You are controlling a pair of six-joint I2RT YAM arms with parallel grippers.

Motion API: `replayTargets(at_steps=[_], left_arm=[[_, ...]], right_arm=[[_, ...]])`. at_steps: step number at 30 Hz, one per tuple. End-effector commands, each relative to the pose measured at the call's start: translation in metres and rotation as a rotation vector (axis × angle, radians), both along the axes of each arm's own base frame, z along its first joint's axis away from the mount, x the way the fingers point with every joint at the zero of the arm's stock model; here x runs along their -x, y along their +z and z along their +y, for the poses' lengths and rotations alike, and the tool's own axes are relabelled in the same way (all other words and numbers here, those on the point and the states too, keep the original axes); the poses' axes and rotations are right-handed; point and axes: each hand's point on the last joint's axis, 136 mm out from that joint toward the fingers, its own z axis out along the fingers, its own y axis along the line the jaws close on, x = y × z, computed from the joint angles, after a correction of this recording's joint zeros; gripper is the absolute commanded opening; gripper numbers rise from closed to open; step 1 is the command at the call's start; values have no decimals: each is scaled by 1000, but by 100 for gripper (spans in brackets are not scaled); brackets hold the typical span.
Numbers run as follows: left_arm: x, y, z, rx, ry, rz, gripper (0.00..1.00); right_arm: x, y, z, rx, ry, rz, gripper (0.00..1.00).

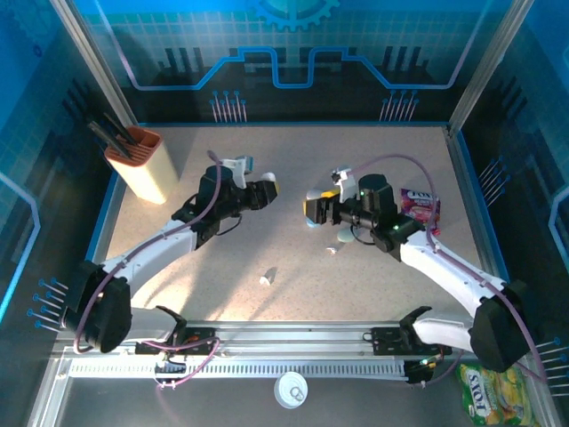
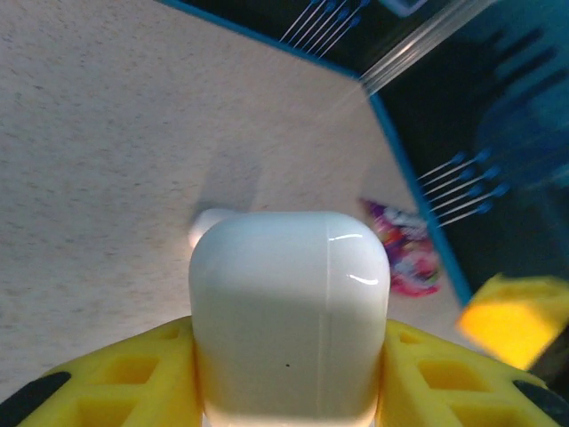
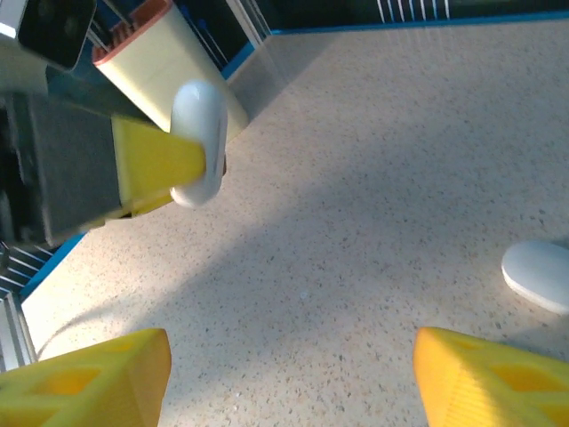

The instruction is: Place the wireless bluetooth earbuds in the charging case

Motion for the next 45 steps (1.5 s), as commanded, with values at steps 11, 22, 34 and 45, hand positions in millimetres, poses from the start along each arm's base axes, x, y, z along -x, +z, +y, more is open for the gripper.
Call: replayTargets(at_steps=[11, 22, 34, 45], left_arm=[[10, 64, -15, 566, 34, 153, 40], [12, 65, -16, 576, 28, 161, 40], [14, 65, -19, 580, 10, 165, 39], [18, 62, -19, 573, 9, 165, 39]], right_arm=[[1, 48, 42, -63, 83, -503, 73], [-16, 59, 67, -88, 95, -568, 71], [-37, 65, 86, -98, 106, -577, 56], [-36, 68, 92, -99, 142, -583, 20]])
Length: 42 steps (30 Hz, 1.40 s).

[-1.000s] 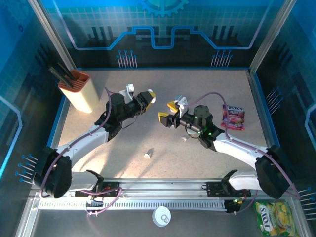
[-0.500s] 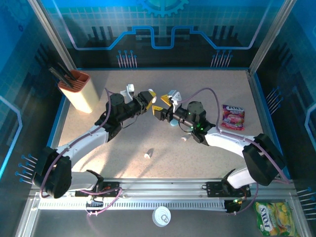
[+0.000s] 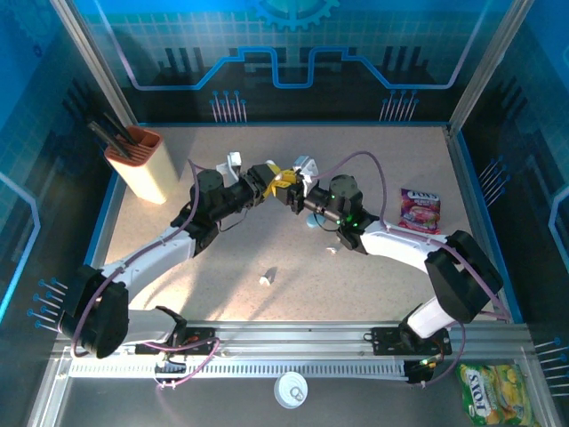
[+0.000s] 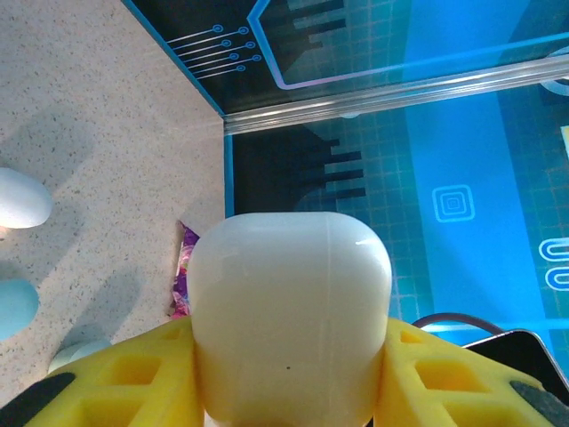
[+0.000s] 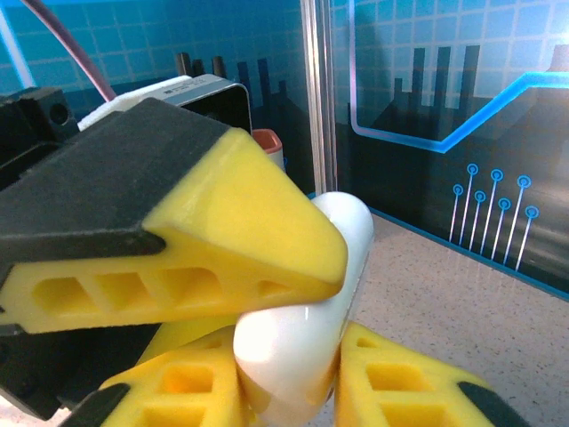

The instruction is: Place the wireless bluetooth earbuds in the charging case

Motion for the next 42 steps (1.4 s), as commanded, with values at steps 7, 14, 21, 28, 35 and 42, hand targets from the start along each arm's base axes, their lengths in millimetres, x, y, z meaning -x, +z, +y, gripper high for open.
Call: replayTargets(at_steps=[7, 14, 21, 28, 35, 42], left_arm=[[10, 13, -3, -11, -30, -104, 64], [18, 43, 7, -117, 4, -446, 88], [47, 27, -5, -382, -180, -759, 89], [81, 14, -19, -515, -372, -1014, 88], [117, 13, -34, -478, -597, -1122, 84], [137, 21, -49, -433, -710, -1092, 74]], right_arm=[[4, 17, -10, 12, 6, -34, 15], [11, 11, -35, -8, 30, 65, 14], [35, 10, -66, 8, 131, 224, 15], [82, 22, -82, 97, 280, 274, 18], [116, 47, -80, 106, 441, 195, 9], [131, 59, -70, 71, 569, 174, 9]])
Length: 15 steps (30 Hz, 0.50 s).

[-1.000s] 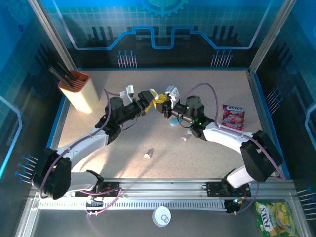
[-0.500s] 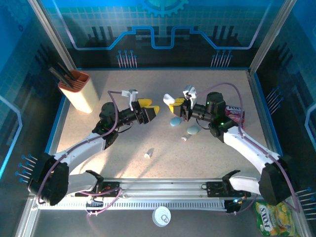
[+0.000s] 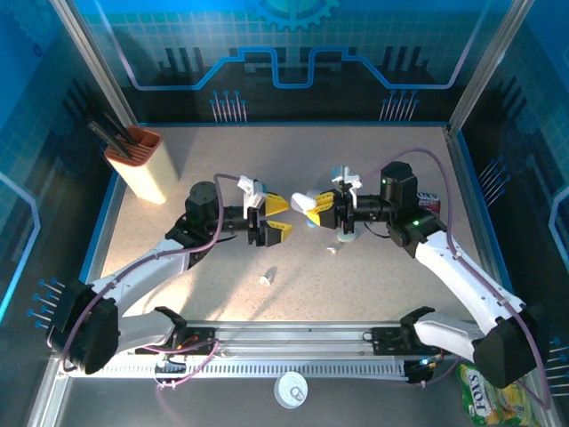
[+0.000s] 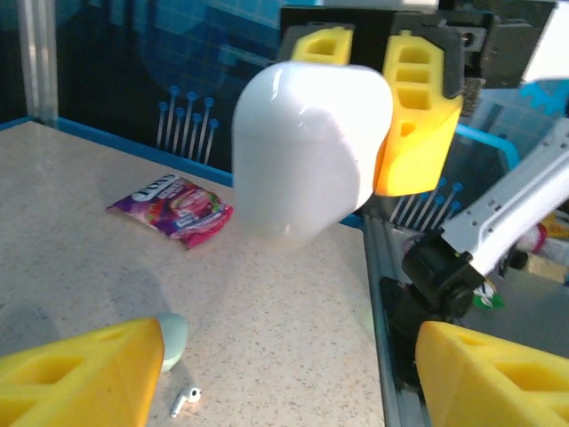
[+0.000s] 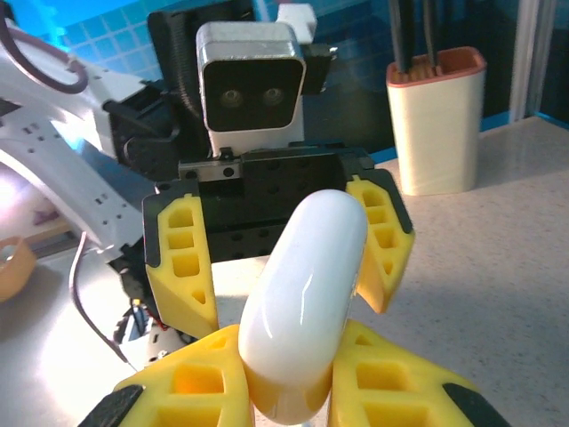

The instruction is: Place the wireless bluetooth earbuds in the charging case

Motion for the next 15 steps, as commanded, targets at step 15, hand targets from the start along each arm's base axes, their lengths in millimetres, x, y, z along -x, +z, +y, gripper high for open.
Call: replayTargets(at_steps=[15], left_arm=[[38, 41, -14, 69, -148, -65, 52]], right_arm=[[23, 12, 15, -35, 223, 17, 6]])
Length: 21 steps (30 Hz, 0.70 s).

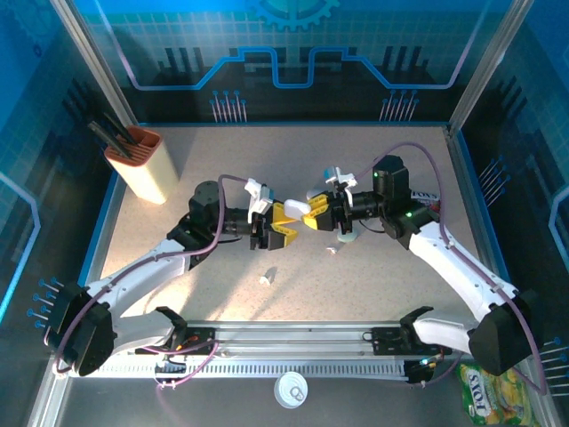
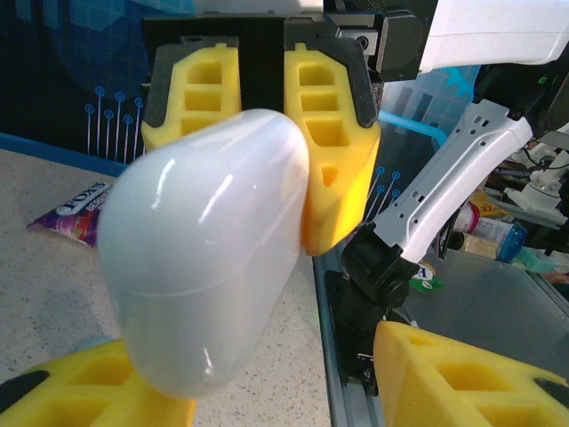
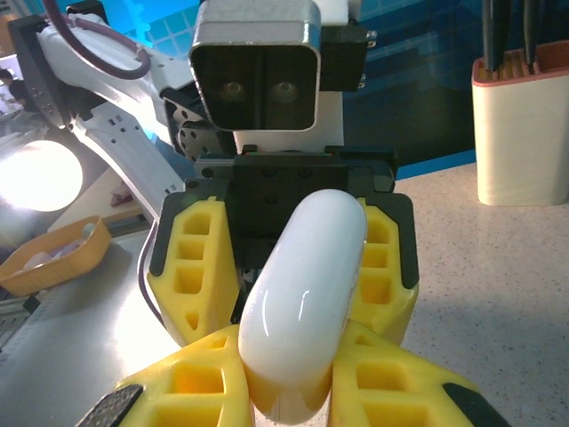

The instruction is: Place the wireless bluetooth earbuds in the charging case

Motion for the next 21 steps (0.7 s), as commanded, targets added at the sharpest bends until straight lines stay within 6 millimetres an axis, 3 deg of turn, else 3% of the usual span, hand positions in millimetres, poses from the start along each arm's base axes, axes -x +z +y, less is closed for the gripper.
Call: replayTargets(at_steps=[1, 7, 12, 19, 21], left_arm=[[9, 27, 0, 58, -28, -58, 52], [7, 29, 0, 71, -17, -61, 48], [8, 32, 0, 78, -23, -60, 39], [9, 30, 0, 73, -31, -65, 11], [9, 28, 0, 70, -26, -76, 9]], right_arm=[[9, 8, 2, -13, 61, -8, 6], [14, 4, 1, -4, 85, 8, 6], [12, 3, 1, 3, 72, 1, 6], [4, -1, 2, 21, 28, 2, 11], [-2, -3, 1, 35, -9, 0, 21]])
